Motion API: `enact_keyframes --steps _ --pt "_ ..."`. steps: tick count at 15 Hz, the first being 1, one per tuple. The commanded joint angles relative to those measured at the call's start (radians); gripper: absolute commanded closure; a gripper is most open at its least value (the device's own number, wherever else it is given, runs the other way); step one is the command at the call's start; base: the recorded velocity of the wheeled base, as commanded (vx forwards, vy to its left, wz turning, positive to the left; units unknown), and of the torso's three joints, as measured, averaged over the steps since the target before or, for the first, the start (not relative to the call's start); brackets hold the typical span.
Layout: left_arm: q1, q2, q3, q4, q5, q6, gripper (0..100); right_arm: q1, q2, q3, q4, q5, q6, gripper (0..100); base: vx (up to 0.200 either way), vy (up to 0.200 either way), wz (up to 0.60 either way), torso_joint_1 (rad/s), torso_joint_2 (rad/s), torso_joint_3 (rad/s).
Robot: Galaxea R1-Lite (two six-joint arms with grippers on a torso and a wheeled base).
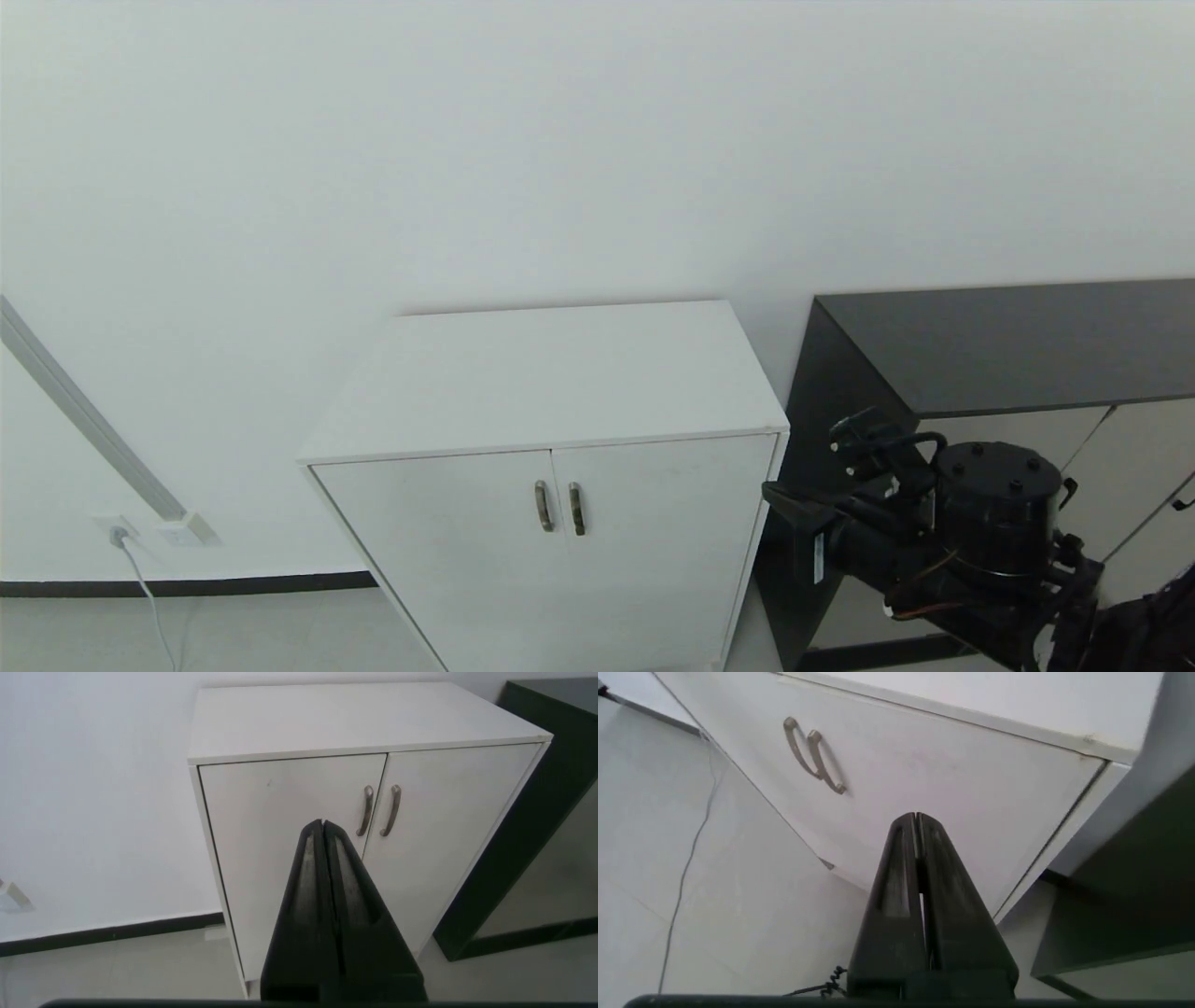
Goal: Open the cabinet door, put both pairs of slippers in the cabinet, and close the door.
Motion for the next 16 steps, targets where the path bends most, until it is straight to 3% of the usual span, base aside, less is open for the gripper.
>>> enact_keyframes --steps 1,3,7,8,9,10,13,15,16 --pt "0.0 0.001 0.0 -0.001 0.0 -0.001 100 -0.018 -0.073 0.04 -0.006 -0.086 -0.002 100 0.0 0.0 0.0 0.0 0.0 0.0" --pt "0.0 0.001 0.0 -0.001 0.0 0.0 100 -0.105 -0.195 0.101 0.013 -0.132 -0.005 100 0.0 0.0 0.0 0.0 0.0 0.0" --pt "0.0 0.001 -0.001 -0.001 0.0 0.0 100 -0.344 -0.42 0.2 0.2 -0.236 -0.025 100 0.0 0.0 0.0 0.0 0.0 0.0" --pt "0.0 0.001 0.0 -0.001 0.0 0.0 100 -0.354 -0.431 0.201 0.207 -0.238 -0.025 100 0.0 0.0 0.0 0.0 0.0 0.0" --pt "0.0 0.001 -0.001 -0.001 0.001 0.0 100 -0.466 -0.587 0.224 0.349 -0.248 -0.053 100 0.0 0.0 0.0 0.0 0.0 0.0" --pt "0.0 0.001 0.0 -0.001 0.001 -0.001 100 -0.508 -0.678 0.232 0.441 -0.248 -0.061 100 0.0 0.0 0.0 0.0 0.0 0.0" --pt "0.0 0.001 0.0 -0.001 0.001 0.0 100 -0.536 -0.955 0.229 0.691 -0.248 -0.067 100 0.0 0.0 0.0 0.0 0.0 0.0" --pt "0.0 0.001 0.0 -0.001 0.001 0.0 100 -0.53 -1.216 0.213 0.95 -0.23 -0.07 100 0.0 0.0 0.0 0.0 0.0 0.0" --pt "0.0 0.001 -0.001 -0.001 0.001 -0.001 100 -0.527 -1.258 0.213 0.991 -0.218 -0.071 100 0.0 0.0 0.0 0.0 0.0 0.0"
